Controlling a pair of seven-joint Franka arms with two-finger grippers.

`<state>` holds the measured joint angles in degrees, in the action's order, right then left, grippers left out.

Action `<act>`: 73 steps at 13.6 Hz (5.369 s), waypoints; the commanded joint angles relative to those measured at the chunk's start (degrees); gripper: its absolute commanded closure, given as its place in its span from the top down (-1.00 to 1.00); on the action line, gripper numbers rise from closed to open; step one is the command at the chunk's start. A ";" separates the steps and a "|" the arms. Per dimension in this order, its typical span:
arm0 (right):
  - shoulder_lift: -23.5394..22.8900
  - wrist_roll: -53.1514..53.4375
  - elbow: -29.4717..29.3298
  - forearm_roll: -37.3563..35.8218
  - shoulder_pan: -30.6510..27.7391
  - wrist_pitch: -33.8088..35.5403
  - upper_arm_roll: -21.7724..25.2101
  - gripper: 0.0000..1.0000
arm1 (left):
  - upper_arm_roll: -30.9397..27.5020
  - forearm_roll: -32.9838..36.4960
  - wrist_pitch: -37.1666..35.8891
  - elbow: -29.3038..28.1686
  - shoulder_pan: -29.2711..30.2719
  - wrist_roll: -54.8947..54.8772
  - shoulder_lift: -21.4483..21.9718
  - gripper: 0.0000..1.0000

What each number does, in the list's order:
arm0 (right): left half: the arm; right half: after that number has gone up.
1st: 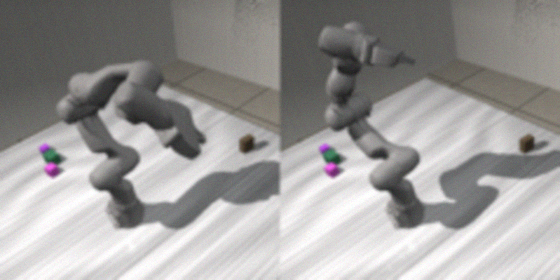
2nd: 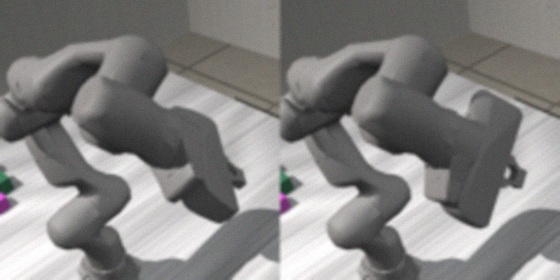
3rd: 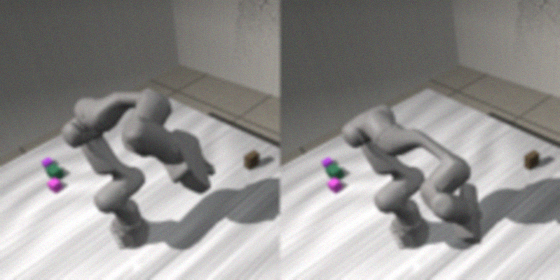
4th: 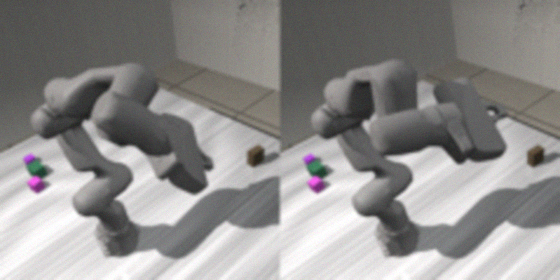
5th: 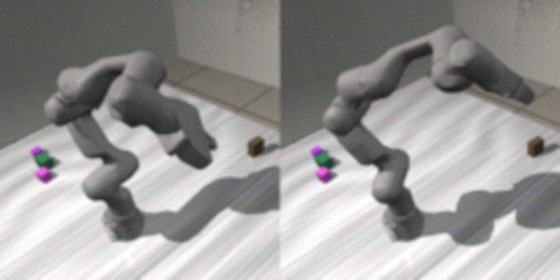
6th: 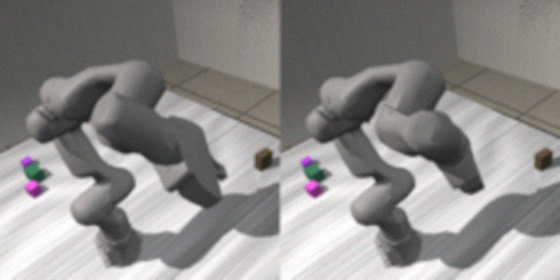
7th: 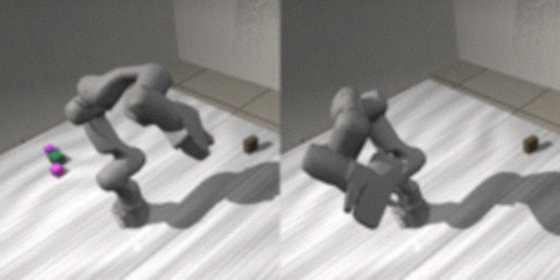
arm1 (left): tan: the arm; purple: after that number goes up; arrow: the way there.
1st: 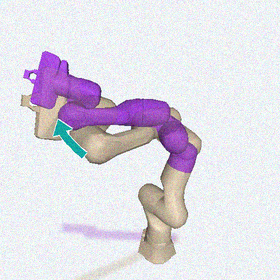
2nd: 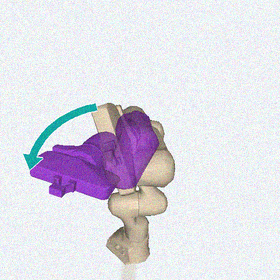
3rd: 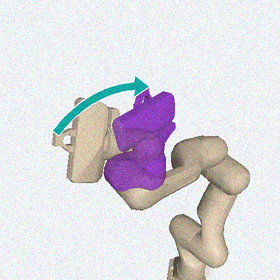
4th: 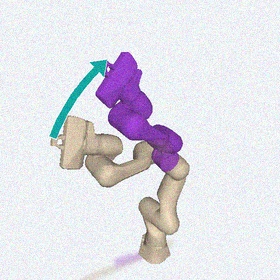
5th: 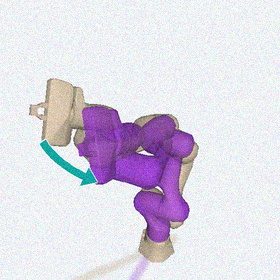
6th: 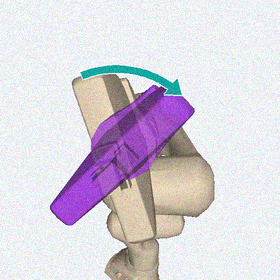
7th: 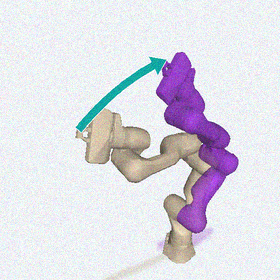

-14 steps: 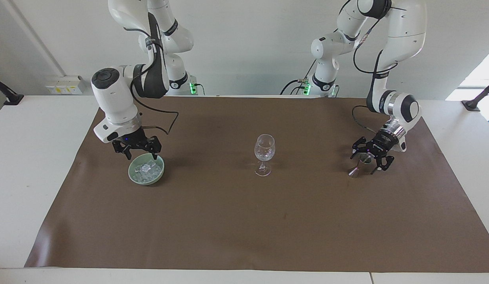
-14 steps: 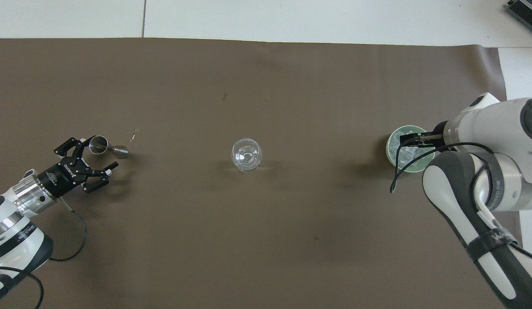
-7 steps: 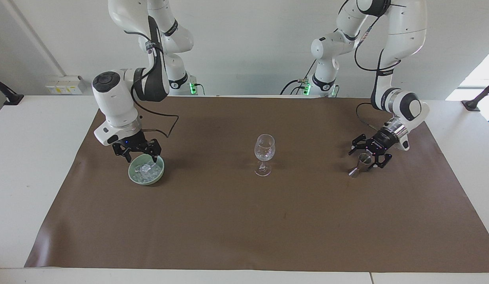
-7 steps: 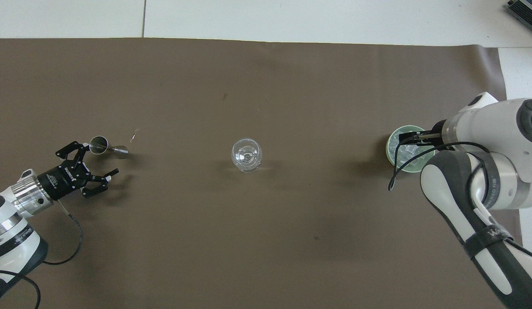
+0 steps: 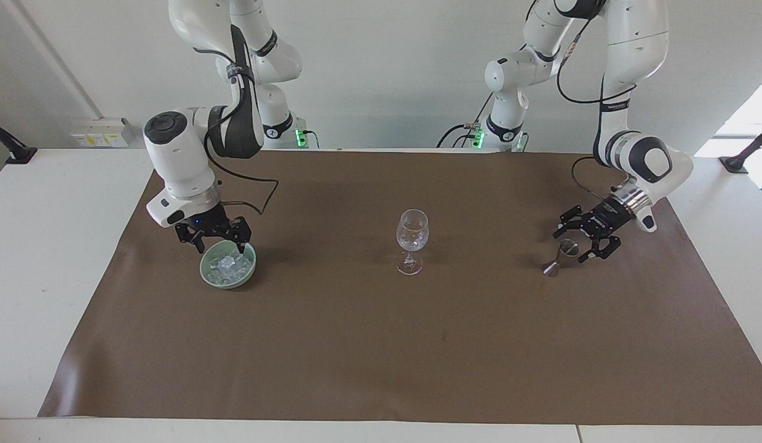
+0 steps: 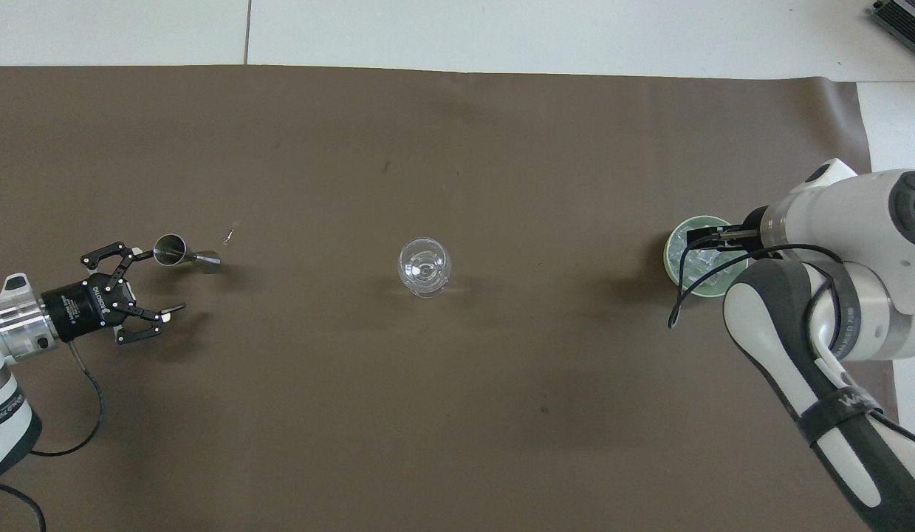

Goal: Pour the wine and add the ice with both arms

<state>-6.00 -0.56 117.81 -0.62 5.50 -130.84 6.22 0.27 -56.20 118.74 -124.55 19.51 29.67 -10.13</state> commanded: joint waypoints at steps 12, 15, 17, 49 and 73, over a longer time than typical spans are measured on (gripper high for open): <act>-2.70 -2.42 0.67 0.36 -0.85 -5.04 -0.33 1.00 | 1.23 40.17 -11.16 31.46 -8.94 -1.81 0.37 1.00; -3.49 -3.12 0.93 0.27 -1.19 -5.04 -0.25 1.00 | 1.23 47.73 -11.51 33.49 -15.35 -1.98 3.96 1.00; -2.97 -5.06 2.50 0.27 -1.99 -4.95 -0.25 1.00 | 1.23 52.58 -12.47 33.31 -19.14 -2.07 6.69 1.00; -0.68 1.35 -0.82 0.36 -1.02 1.28 -0.42 -1.00 | 0.53 54.09 -37.08 36.22 -20.21 -28.70 15.14 1.00; 3.81 42.46 -10.05 13.72 8.81 -2.67 -22.22 -1.00 | 0.53 54.09 -37.08 36.22 -20.21 -28.70 15.14 1.00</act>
<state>0.59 38.44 110.57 12.31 12.75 -132.43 -15.46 0.72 -1.91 81.75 -86.89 -0.98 1.22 3.70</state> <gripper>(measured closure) 0.780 0.000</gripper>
